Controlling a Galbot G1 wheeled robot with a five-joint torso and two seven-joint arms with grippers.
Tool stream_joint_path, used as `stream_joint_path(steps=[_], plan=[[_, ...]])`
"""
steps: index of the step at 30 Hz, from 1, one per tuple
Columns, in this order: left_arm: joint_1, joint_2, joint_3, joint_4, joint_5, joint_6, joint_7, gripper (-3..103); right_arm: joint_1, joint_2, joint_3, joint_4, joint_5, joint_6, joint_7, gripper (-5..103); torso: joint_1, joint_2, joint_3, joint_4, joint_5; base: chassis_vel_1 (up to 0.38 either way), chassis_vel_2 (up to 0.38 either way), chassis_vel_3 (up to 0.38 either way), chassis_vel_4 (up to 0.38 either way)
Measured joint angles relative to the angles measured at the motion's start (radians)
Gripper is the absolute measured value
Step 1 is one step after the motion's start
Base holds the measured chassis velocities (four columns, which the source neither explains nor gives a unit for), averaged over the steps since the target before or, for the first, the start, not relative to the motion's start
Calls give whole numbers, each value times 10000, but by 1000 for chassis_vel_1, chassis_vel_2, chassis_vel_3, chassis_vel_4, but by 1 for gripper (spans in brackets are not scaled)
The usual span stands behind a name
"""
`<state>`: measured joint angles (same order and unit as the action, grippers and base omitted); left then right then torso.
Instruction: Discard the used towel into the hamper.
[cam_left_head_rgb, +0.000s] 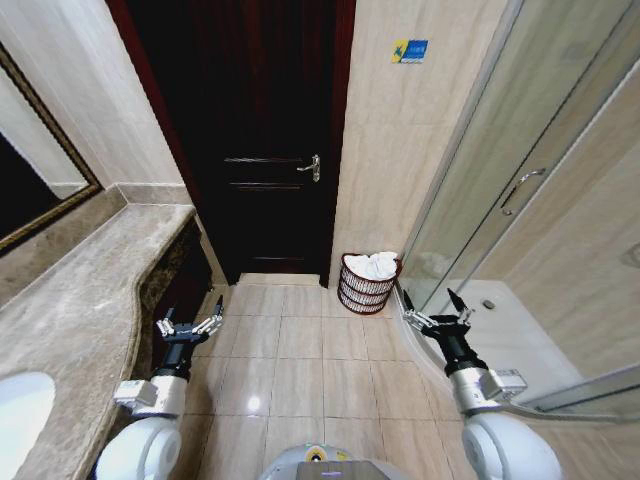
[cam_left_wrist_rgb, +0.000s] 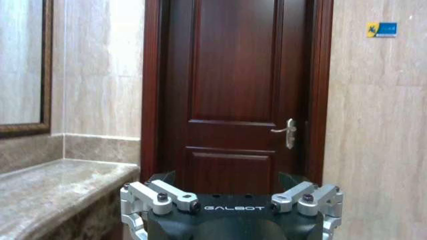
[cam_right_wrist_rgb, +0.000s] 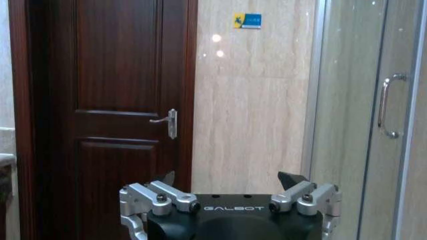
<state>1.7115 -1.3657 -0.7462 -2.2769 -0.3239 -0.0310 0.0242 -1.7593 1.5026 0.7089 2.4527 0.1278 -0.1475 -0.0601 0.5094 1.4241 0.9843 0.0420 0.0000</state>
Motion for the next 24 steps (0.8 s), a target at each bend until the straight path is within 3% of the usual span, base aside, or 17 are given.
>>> stream_joint_path(steps=[6, 24], plan=[[20, -56, -23, 150, 167, -358, -89, 100, -131, 76, -17, -18, -109, 206, -39, 100, 0, 0, 0, 0, 0, 0, 0, 0, 0], [21, -66, -21, 179, 199, -422, -104, 100, -141, 87, -29, -48, -143, 247, -40, 100, -2, 0, 0, 0, 0, 0, 0, 0, 0]])
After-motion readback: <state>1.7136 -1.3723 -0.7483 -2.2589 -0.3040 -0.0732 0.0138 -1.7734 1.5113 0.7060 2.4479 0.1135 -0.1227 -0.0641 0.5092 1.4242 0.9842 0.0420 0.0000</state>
